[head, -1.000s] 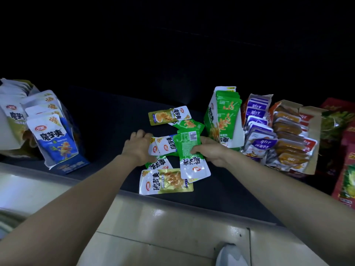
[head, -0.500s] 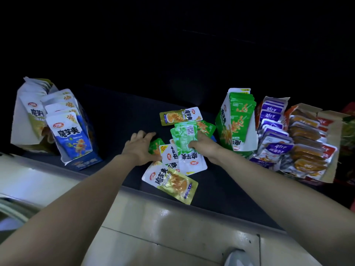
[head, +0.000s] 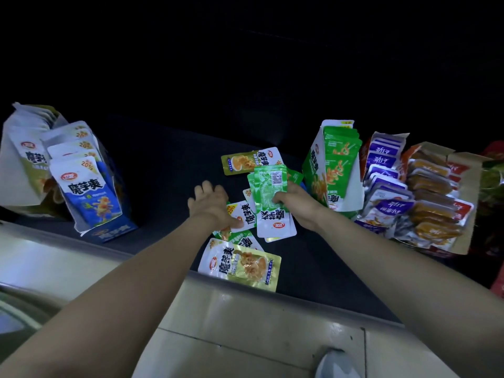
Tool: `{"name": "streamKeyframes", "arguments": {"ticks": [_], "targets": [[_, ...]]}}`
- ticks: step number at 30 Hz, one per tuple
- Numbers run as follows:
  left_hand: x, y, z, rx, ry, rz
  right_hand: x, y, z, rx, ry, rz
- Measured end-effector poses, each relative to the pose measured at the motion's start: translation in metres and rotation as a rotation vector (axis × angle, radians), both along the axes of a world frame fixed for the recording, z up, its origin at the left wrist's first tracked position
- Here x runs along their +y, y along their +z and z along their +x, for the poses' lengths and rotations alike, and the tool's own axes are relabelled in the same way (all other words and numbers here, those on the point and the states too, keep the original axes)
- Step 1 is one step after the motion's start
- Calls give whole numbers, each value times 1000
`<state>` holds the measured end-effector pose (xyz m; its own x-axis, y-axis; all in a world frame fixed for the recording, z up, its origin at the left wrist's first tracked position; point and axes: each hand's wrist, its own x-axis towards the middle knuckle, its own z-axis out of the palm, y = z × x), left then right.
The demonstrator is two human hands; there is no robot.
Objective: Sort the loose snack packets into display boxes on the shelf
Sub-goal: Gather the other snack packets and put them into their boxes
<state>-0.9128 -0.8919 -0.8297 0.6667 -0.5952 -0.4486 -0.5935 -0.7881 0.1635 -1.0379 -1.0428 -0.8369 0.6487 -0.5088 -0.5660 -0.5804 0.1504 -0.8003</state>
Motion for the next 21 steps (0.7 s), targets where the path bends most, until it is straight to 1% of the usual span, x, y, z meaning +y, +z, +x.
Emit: {"name": "streamKeyframes", "arguments": {"ticks": [3,4,7,9,10,11,12,14,15,17,18,19,20,21], "targets": [[-2,1,-3,0,-38,-104,-8,-4,-3,12,14,29],[-1,1,-4,-14,-51,-112,-10,-4,-5,4,6,36],[-1,1,-3,-33,-62,-42,-10,1,-8,-4,7,26],[-3,2,-4,-16,-29,20,-10,1,-8,-13,51,37],[-5,2,-4,-8,-12,15,-8,6,-8,-26,64,36],[-5,2,-3,1,9,-37,-7,7,-6,-39,72,29],[-5,2,-1,21,50,-143,-6,10,-5,-60,91,37],[1,4,8,146,232,-394,-1,16,0,-96,138,9],[5,7,14,227,347,-487,-1,13,2,-118,162,-11],[14,8,24,363,527,-606,-12,-17,7,-158,232,4],[18,7,26,389,530,-614,-13,-23,10,-174,239,3],[21,7,26,382,471,-583,-7,-15,12,-159,234,0],[23,7,24,354,368,-517,7,8,12,-153,213,-1],[24,7,20,313,249,-428,12,15,13,-128,194,-29]]}}
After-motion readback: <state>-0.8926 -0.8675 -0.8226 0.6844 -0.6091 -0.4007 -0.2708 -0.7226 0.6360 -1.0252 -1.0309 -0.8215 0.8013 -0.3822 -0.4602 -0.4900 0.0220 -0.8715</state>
